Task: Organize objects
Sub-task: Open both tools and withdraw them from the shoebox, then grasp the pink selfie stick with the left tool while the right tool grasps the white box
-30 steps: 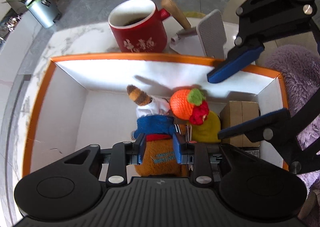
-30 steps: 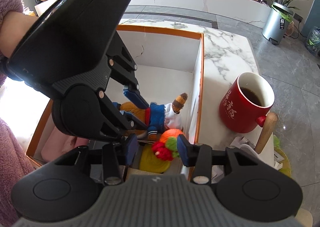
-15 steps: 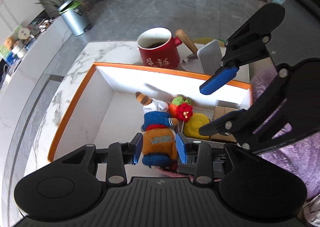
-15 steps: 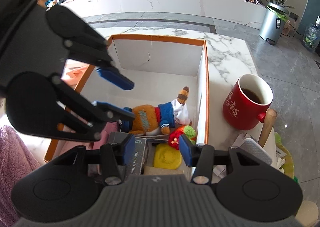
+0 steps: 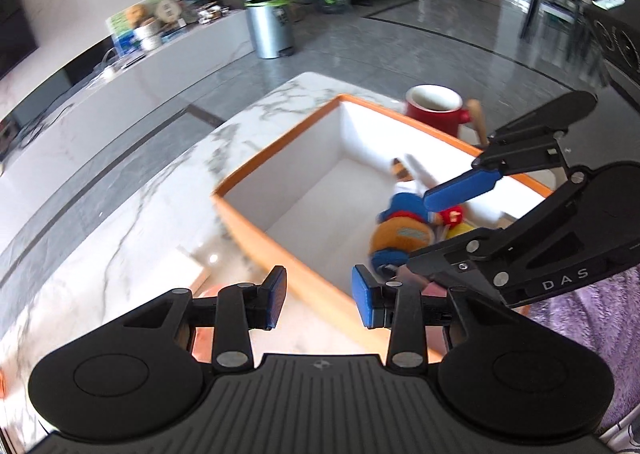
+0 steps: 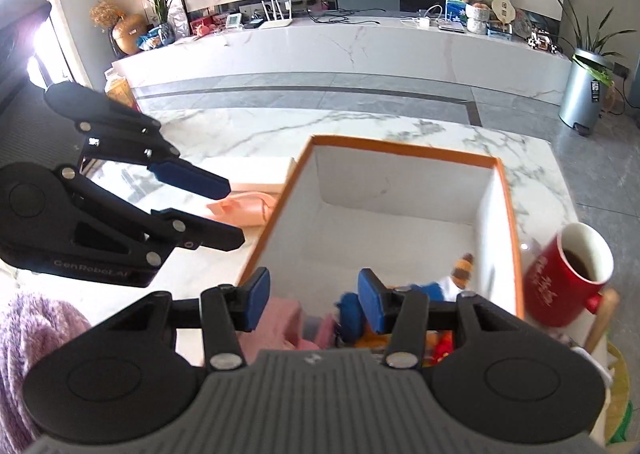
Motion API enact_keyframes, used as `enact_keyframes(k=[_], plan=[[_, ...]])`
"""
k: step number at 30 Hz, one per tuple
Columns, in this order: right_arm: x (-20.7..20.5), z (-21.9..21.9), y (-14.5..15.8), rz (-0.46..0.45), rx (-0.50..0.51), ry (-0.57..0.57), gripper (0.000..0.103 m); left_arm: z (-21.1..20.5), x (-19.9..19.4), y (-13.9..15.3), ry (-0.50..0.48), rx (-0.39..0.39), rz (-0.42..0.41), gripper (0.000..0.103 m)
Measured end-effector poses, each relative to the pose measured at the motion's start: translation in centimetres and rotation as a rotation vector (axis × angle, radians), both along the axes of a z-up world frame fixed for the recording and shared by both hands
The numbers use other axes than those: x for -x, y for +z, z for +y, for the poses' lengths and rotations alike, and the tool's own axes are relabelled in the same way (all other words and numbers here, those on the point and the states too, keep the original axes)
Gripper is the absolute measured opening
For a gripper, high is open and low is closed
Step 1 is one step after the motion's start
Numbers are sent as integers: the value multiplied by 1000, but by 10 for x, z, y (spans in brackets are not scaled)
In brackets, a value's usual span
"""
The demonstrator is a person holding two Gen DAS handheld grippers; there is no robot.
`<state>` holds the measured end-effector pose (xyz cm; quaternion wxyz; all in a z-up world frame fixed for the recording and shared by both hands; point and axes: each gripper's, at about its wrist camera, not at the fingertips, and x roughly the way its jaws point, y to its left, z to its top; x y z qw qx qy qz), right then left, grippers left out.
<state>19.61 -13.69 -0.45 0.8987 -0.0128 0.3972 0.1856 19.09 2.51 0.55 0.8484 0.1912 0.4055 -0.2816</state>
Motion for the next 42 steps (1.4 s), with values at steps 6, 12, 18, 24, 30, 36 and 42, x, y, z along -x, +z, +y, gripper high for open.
enact_keyframes(k=[6,12,18,24,30,36,42], plan=[[-25,37,-3,-12,10,28,51,51,-6,-2,171,38,9,43],[-47,70,-12,-24,10,66,50,96,-8,-7,298,81,8,43],[-75,86,-25,29,44,118,35,140,-16,-18,400,133,15,43],[-99,111,-37,70,88,186,32,152,-23,-40,350,131,49,45],[-118,130,-55,117,168,201,31,123,-31,-72,191,-20,23,48],[-125,134,-61,108,219,183,30,96,-39,-88,80,-97,-37,49],[-119,130,-62,92,184,127,30,84,-40,-98,35,-156,-91,38]])
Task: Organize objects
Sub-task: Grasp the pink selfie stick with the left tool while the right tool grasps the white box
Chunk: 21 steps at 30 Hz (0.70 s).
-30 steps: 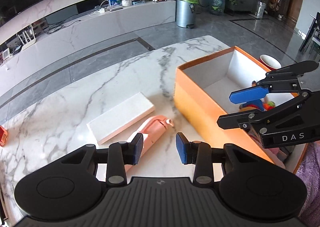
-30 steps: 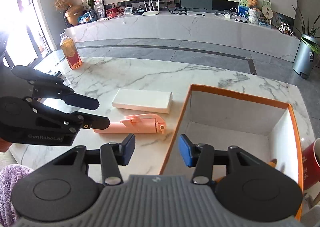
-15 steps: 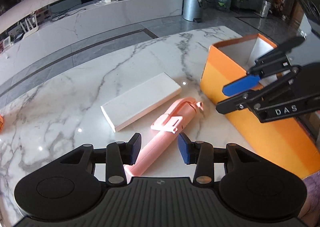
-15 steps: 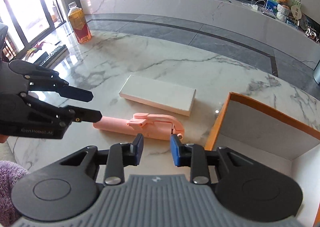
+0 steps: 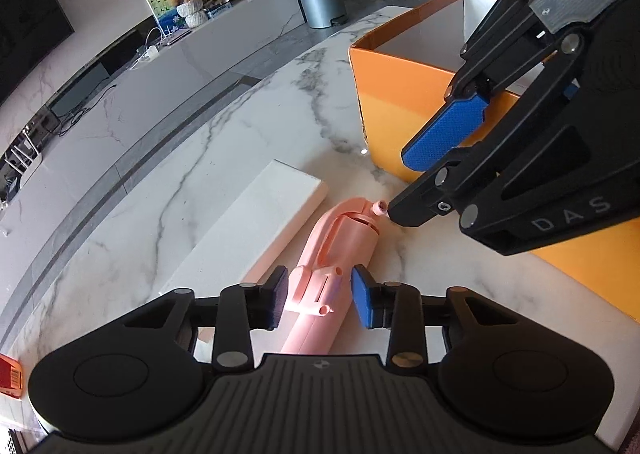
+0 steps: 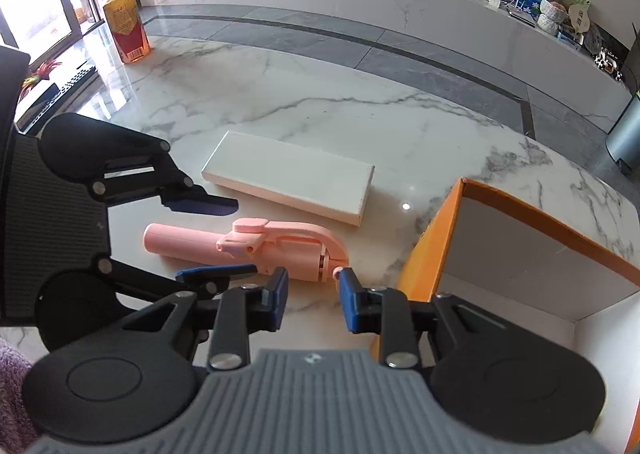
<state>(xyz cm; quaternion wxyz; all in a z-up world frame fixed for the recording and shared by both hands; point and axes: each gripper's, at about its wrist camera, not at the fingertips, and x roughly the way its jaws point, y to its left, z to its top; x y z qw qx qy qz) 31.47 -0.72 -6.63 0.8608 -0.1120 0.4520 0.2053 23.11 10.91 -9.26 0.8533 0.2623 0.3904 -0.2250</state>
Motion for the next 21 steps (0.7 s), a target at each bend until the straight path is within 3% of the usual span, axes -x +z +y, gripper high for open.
enact_keyframes(k=[4,11,12,15,21], plan=[[9,-5,1,-31,-24,-20,29,-6,2,-5,-33,-43,-4,26],[10,-10,3,-41,-50,-15,29,-20,10,-12,-108,-150,-59,21],[9,-11,3,-42,-55,-15,29,-22,11,-13,-121,-162,-63,15],[7,-9,2,-53,-45,-1,29,-24,12,-15,-134,-207,-76,13],[-8,1,-1,-69,-47,43,30,-8,7,-10,-118,-225,-86,9]])
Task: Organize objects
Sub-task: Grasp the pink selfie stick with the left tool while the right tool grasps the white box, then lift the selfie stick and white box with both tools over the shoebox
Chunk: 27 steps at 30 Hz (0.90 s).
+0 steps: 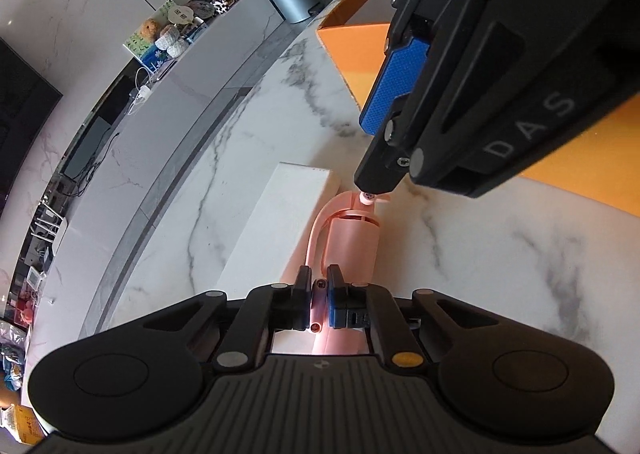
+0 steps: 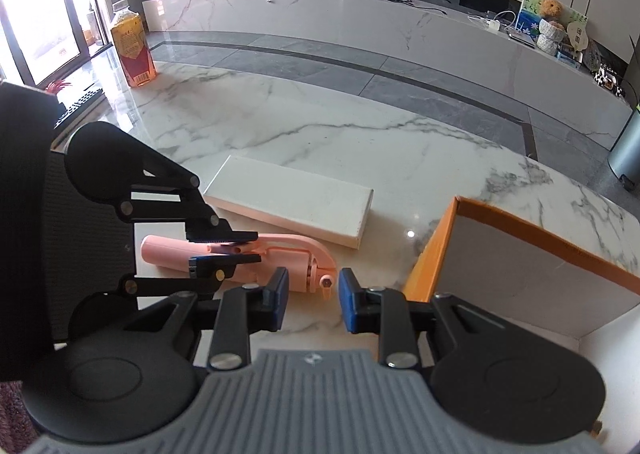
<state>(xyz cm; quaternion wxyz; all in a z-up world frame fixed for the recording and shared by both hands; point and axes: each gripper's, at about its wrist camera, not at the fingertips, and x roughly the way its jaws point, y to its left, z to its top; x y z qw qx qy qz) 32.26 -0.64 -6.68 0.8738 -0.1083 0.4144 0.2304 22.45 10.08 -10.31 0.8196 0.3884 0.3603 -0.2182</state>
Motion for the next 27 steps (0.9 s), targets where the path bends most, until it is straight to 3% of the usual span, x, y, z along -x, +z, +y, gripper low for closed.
enact_keyframes(k=[7,10,12,18,23,27], plan=[[-26,21,-7,-11,54,92,32,26,-1,4,39,-4,12,8],[-38,28,-4,3,86,197,43,32,-2,4,39,-5,15,8],[-48,33,-3,12,133,281,49,35,-2,5,37,1,21,9],[-81,49,-16,47,341,488,52,45,-1,6,-2,32,43,9],[-94,74,-31,84,444,646,65,45,-6,3,-35,24,61,11],[-99,94,-43,76,515,760,67,47,-8,2,-57,15,68,11]])
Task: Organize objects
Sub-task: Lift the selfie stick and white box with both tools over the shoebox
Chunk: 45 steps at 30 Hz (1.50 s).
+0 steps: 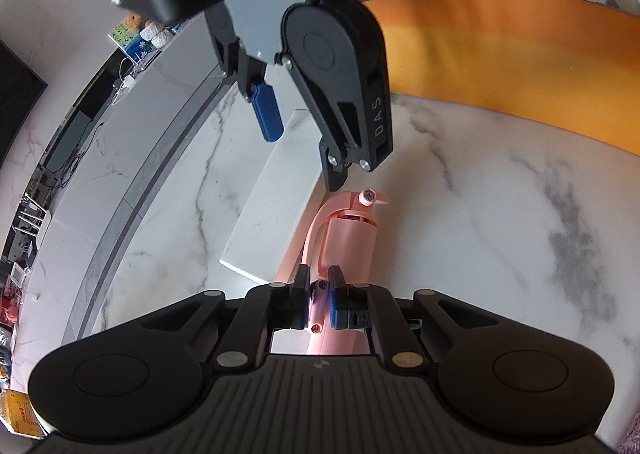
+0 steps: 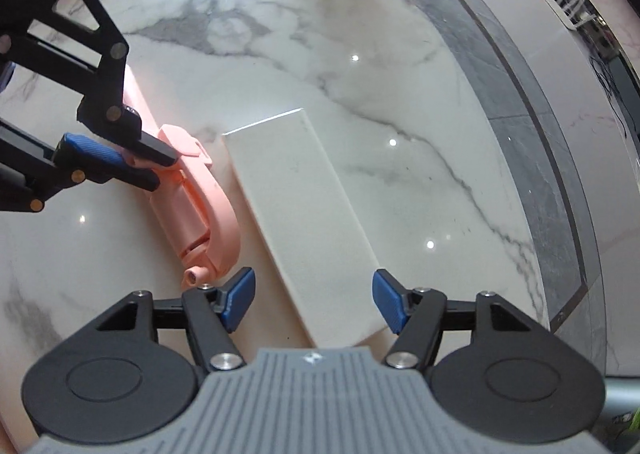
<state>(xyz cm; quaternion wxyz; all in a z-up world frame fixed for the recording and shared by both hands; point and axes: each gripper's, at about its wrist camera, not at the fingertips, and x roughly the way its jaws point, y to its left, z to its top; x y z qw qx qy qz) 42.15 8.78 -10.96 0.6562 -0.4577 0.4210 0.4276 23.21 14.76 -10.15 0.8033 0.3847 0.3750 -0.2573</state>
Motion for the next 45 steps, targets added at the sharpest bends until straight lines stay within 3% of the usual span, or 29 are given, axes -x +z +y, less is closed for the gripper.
enact_keyframes(k=[10,17,25,28,30,32,35,41,45], plan=[[0,31,-17,-33,78,157,68,2,1,-4,-8,31,10,13],[-4,31,-19,-19,45,116,66,-2,-2,-7,-11,9,33,19],[12,21,-19,-27,55,111,65,-12,2,-14,-83,-167,27,20],[15,18,-19,-27,46,94,65,-11,2,-15,-72,-205,41,38],[16,17,-20,-29,42,87,65,-7,3,-16,-61,-224,32,38],[17,17,-20,-31,37,82,65,-3,2,-16,-48,-216,30,21],[19,15,-20,-35,30,78,65,-5,3,-18,-44,-192,8,18],[29,11,-21,-80,32,98,64,-12,17,-25,-68,-264,-90,11],[35,7,-8,-94,19,112,64,-15,24,-20,-66,-271,-103,9]])
